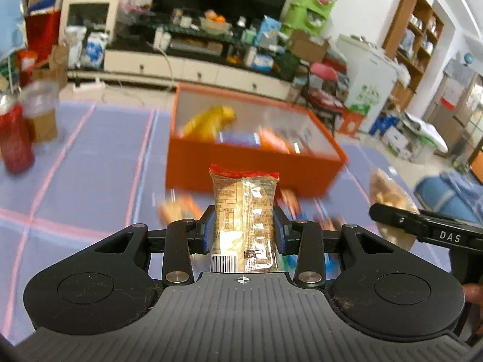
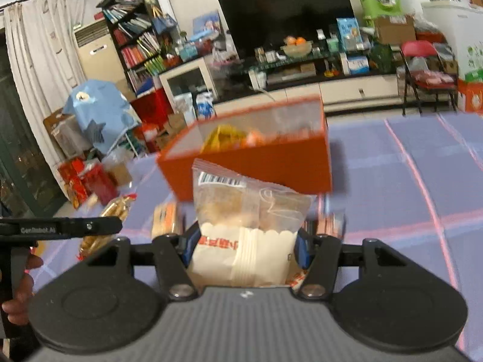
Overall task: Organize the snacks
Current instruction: 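Carry both packets into the orange box and open both grippers, then withdraw both grippers from the box toward the remaining snacks, then grasp the green-wrapped round cake with the left gripper while the right grasps the red-brown wafer packet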
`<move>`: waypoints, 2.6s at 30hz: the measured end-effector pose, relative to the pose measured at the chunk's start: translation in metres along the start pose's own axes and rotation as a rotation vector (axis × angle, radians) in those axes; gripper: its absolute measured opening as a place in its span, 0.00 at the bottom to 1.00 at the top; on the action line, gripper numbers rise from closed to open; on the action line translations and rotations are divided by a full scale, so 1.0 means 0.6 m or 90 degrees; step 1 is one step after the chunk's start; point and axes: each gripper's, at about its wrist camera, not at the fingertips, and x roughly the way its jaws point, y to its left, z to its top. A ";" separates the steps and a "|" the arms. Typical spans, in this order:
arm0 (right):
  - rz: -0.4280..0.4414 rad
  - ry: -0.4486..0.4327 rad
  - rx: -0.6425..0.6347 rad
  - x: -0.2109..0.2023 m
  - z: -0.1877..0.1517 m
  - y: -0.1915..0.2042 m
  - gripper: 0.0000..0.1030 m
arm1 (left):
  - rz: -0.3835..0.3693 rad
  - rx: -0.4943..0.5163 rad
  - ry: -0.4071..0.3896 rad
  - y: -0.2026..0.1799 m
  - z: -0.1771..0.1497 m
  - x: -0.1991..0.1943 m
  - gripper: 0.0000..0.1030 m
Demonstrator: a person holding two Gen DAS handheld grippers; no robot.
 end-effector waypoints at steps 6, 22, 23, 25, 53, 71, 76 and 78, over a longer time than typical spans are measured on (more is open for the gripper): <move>-0.016 -0.006 -0.035 0.136 0.136 -0.038 0.58 | -0.003 -0.015 -0.011 0.011 0.136 0.120 0.01; -0.056 0.105 -0.133 0.369 0.181 -0.057 0.63 | 0.080 0.049 0.042 0.038 0.169 0.327 0.14; -0.055 0.101 -0.122 0.363 0.182 -0.057 0.63 | 0.064 0.039 0.038 0.038 0.170 0.317 0.16; -0.041 0.082 -0.097 0.332 0.188 -0.057 0.66 | 0.023 0.012 0.003 0.038 0.165 0.271 0.37; -0.005 0.032 0.240 -0.018 -0.076 -0.217 0.75 | -0.056 0.432 0.173 -0.106 -0.119 0.172 0.61; -0.045 0.094 0.032 0.061 -0.075 -0.104 0.75 | 0.103 0.148 0.095 -0.022 -0.199 0.090 0.29; -0.091 0.084 -0.026 0.085 -0.076 -0.072 0.75 | 0.080 0.132 0.085 -0.009 -0.194 0.085 0.29; -0.074 0.072 -0.053 0.087 -0.075 -0.052 0.75 | 0.073 0.119 0.084 -0.007 -0.188 0.081 0.32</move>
